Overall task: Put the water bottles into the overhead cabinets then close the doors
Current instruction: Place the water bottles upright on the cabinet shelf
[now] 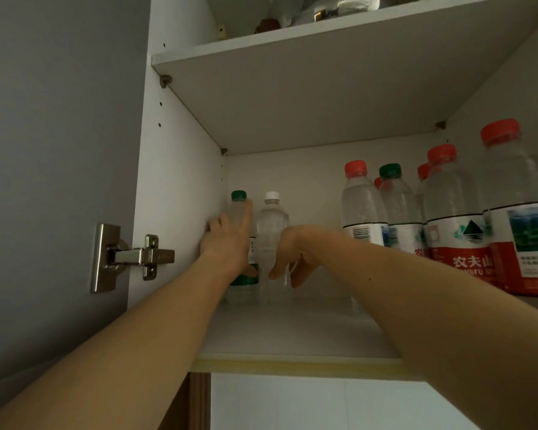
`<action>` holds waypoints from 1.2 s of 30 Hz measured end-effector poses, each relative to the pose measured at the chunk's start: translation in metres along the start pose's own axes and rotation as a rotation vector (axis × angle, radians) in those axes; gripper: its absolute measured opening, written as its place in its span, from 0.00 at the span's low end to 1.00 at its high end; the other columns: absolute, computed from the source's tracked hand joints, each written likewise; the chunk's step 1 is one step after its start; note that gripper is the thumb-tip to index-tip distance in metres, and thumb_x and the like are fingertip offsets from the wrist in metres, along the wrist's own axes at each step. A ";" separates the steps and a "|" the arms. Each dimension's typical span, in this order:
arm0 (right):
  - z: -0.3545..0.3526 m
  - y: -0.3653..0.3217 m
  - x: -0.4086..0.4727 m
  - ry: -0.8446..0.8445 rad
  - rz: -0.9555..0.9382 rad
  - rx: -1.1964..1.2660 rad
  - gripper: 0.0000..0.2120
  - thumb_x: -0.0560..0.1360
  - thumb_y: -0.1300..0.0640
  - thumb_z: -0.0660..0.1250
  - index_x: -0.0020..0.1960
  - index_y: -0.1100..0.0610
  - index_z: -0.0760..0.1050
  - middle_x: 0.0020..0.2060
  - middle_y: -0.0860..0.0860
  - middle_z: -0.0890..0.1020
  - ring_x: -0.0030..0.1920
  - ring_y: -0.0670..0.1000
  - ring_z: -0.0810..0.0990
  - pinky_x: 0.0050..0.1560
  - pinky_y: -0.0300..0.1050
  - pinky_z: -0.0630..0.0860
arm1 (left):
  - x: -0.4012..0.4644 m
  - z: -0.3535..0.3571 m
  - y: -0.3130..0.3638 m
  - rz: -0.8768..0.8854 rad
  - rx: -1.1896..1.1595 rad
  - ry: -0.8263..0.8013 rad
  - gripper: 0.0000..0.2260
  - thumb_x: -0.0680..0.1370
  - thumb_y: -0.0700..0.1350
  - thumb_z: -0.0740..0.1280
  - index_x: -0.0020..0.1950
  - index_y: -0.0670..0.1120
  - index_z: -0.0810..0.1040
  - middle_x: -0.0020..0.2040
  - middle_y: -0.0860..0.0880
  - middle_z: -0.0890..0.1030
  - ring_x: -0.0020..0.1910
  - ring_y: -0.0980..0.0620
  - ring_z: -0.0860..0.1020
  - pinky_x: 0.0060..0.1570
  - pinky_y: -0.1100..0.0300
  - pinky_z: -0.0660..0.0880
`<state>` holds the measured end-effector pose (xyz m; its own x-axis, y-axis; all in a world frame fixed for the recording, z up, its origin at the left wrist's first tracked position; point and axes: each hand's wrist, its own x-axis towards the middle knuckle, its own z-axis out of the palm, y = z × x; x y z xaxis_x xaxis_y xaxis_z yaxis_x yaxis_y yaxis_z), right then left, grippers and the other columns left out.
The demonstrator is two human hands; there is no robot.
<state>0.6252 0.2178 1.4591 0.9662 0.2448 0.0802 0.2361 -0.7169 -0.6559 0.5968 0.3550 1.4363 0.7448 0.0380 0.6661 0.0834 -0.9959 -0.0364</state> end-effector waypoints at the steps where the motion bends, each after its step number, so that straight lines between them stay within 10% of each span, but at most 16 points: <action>1: 0.001 0.002 0.002 0.009 -0.011 0.014 0.31 0.71 0.69 0.76 0.72 0.63 0.71 0.66 0.63 0.76 0.62 0.65 0.79 0.59 0.61 0.81 | 0.000 -0.001 -0.001 0.006 0.128 0.027 0.63 0.64 0.60 0.81 0.81 0.49 0.36 0.74 0.35 0.61 0.72 0.35 0.63 0.70 0.42 0.67; 17: 0.006 0.016 0.030 0.230 -0.212 -0.374 0.26 0.69 0.50 0.81 0.57 0.62 0.72 0.46 0.58 0.82 0.48 0.57 0.86 0.49 0.54 0.85 | 0.010 0.004 -0.014 -0.045 0.847 0.065 0.60 0.68 0.80 0.58 0.81 0.40 0.38 0.81 0.39 0.50 0.79 0.35 0.49 0.73 0.31 0.39; 22: 0.011 0.018 0.037 0.267 -0.259 -0.301 0.24 0.69 0.51 0.81 0.43 0.55 0.65 0.42 0.56 0.79 0.40 0.54 0.84 0.28 0.43 0.81 | 0.010 0.008 -0.012 -0.087 0.844 0.040 0.58 0.70 0.78 0.59 0.81 0.40 0.37 0.82 0.39 0.48 0.79 0.34 0.47 0.72 0.31 0.37; 31: 0.015 0.018 0.031 0.225 -0.238 -0.210 0.32 0.69 0.53 0.81 0.63 0.58 0.66 0.54 0.59 0.77 0.52 0.58 0.84 0.47 0.55 0.85 | 0.010 0.011 -0.017 -0.043 0.837 0.074 0.55 0.72 0.75 0.61 0.81 0.40 0.40 0.81 0.38 0.52 0.79 0.34 0.49 0.73 0.32 0.38; 36: -0.002 0.013 0.014 0.223 -0.236 -0.258 0.23 0.72 0.54 0.79 0.59 0.58 0.69 0.52 0.60 0.80 0.47 0.58 0.85 0.43 0.53 0.86 | 0.009 0.009 -0.018 -0.012 0.781 0.115 0.53 0.73 0.72 0.63 0.82 0.40 0.42 0.81 0.38 0.55 0.79 0.35 0.51 0.76 0.36 0.40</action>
<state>0.6423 0.2105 1.4533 0.8746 0.2949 0.3849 0.4443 -0.8051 -0.3930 0.6077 0.3738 1.4359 0.6717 -0.0029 0.7409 0.5633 -0.6476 -0.5132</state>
